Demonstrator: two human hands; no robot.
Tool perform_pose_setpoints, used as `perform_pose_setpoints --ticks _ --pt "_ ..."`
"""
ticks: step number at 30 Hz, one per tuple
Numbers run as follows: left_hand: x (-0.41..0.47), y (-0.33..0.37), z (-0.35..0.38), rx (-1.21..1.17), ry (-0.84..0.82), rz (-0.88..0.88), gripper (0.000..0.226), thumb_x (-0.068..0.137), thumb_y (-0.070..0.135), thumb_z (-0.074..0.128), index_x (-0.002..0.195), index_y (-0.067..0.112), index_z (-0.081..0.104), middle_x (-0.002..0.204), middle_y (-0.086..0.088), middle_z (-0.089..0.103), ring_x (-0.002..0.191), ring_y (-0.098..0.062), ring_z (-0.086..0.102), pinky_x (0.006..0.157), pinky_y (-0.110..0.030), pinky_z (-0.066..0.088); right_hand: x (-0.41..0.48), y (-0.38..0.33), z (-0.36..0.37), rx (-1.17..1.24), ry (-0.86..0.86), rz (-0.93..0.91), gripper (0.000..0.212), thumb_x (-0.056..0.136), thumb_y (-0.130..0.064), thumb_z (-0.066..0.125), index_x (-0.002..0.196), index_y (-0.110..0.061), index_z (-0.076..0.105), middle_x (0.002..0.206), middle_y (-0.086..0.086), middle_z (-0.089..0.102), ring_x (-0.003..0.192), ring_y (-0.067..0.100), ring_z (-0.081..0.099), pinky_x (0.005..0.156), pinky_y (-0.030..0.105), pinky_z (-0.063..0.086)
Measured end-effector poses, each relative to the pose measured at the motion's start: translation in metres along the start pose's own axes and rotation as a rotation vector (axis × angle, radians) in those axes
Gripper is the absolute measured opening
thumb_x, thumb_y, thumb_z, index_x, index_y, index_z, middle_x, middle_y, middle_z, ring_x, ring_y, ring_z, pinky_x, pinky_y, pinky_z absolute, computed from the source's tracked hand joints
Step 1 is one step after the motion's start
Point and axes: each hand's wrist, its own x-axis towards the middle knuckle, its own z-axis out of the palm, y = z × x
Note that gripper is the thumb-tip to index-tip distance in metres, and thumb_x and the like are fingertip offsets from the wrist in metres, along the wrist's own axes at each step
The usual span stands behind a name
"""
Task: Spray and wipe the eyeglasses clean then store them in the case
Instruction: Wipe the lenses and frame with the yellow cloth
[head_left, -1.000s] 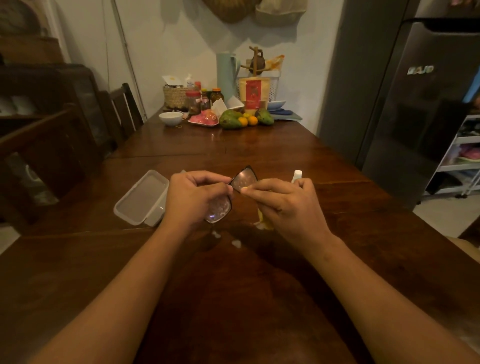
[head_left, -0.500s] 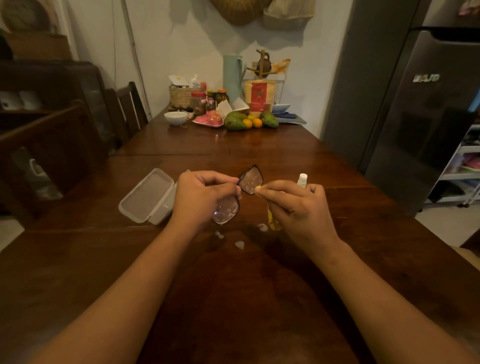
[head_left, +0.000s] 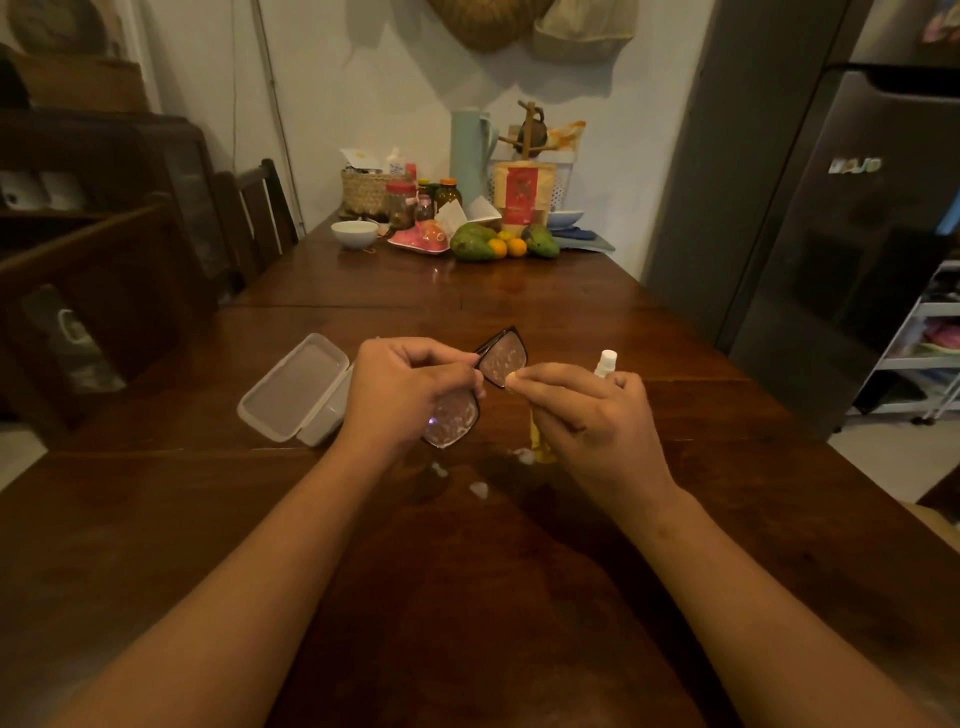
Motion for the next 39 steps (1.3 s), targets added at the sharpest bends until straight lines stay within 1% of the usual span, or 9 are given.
perform_pose_setpoints --ticks 3,7,14,18,21,26,33,36,39 --pt "0.001 -0.001 -0.003 0.000 -0.006 -0.005 0.009 0.072 -0.004 0.075 0.072 0.005 0.077 0.069 -0.022 0.072 0.070 -0.031 0.069 0.079 -0.046 0.057 0.000 0.000 0.000 -0.005 -0.021 -0.028 0.029 0.097 -0.029 0.053 0.120 -0.030 0.070 0.125 -0.012 0.068 0.105 0.008 0.064 0.074 0.032 0.024" --pt "0.001 -0.001 -0.001 -0.012 -0.032 -0.010 0.009 0.072 -0.003 0.075 0.072 0.005 0.077 0.069 -0.021 0.072 0.070 -0.031 0.070 0.079 -0.045 0.057 0.000 0.008 0.003 -0.033 0.061 0.087 0.030 0.095 -0.021 0.061 0.123 -0.030 0.069 0.127 -0.013 0.066 0.106 0.009 0.063 0.073 0.041 0.038" --pt "0.002 -0.005 -0.002 -0.005 -0.036 0.008 0.010 0.073 -0.002 0.075 0.070 0.008 0.077 0.068 -0.020 0.072 0.069 -0.031 0.070 0.076 -0.042 0.057 0.000 -0.004 0.005 0.008 0.009 -0.042 0.033 0.096 -0.024 0.056 0.127 -0.031 0.066 0.130 -0.013 0.064 0.110 0.009 0.062 0.072 0.035 0.029" --pt "0.001 -0.002 0.000 -0.053 -0.023 0.005 0.007 0.073 -0.007 0.073 0.073 0.000 0.075 0.068 -0.025 0.070 0.064 -0.030 0.068 0.069 -0.035 0.056 0.000 0.003 0.003 -0.038 0.064 0.022 0.030 0.096 -0.024 0.057 0.123 -0.030 0.069 0.127 -0.012 0.067 0.102 0.010 0.064 0.072 0.035 0.030" --pt "0.000 -0.001 0.003 -0.070 -0.049 0.005 0.011 0.073 -0.007 0.073 0.071 0.003 0.076 0.066 -0.022 0.071 0.063 -0.029 0.069 0.068 -0.036 0.055 0.002 0.003 0.003 -0.058 0.104 0.088 0.033 0.095 -0.024 0.057 0.127 -0.029 0.066 0.130 -0.011 0.064 0.103 0.010 0.062 0.072 0.037 0.035" --pt "0.001 -0.003 0.000 -0.072 -0.036 0.007 0.012 0.073 -0.006 0.074 0.070 0.005 0.077 0.067 -0.023 0.071 0.065 -0.031 0.069 0.072 -0.040 0.056 0.001 -0.003 0.005 -0.020 0.027 -0.037 0.035 0.099 -0.023 0.053 0.132 -0.029 0.062 0.133 -0.009 0.062 0.107 0.011 0.059 0.073 0.036 0.031" --pt "0.001 -0.002 0.002 -0.076 -0.043 -0.007 0.009 0.074 -0.008 0.073 0.073 0.000 0.075 0.068 -0.024 0.071 0.064 -0.031 0.069 0.068 -0.037 0.057 0.000 0.002 0.006 0.007 0.077 0.122 0.037 0.095 -0.016 0.061 0.129 -0.030 0.065 0.129 -0.009 0.064 0.104 0.014 0.063 0.070 0.040 0.038" --pt "0.000 -0.002 0.002 -0.055 -0.054 -0.001 0.008 0.074 -0.006 0.073 0.075 0.001 0.076 0.068 -0.021 0.072 0.065 -0.029 0.070 0.069 -0.037 0.057 0.001 -0.005 0.005 0.046 0.057 0.086 0.040 0.097 -0.017 0.060 0.133 -0.034 0.062 0.133 -0.014 0.062 0.110 0.009 0.061 0.072 0.041 0.036" --pt "0.001 -0.002 0.001 -0.057 -0.049 0.004 0.008 0.075 -0.007 0.072 0.074 0.000 0.075 0.067 -0.020 0.072 0.064 -0.027 0.070 0.069 -0.036 0.056 0.000 -0.005 0.004 0.048 0.073 0.035 0.032 0.097 -0.020 0.059 0.125 -0.034 0.066 0.129 -0.017 0.064 0.111 0.004 0.061 0.072 0.039 0.032"
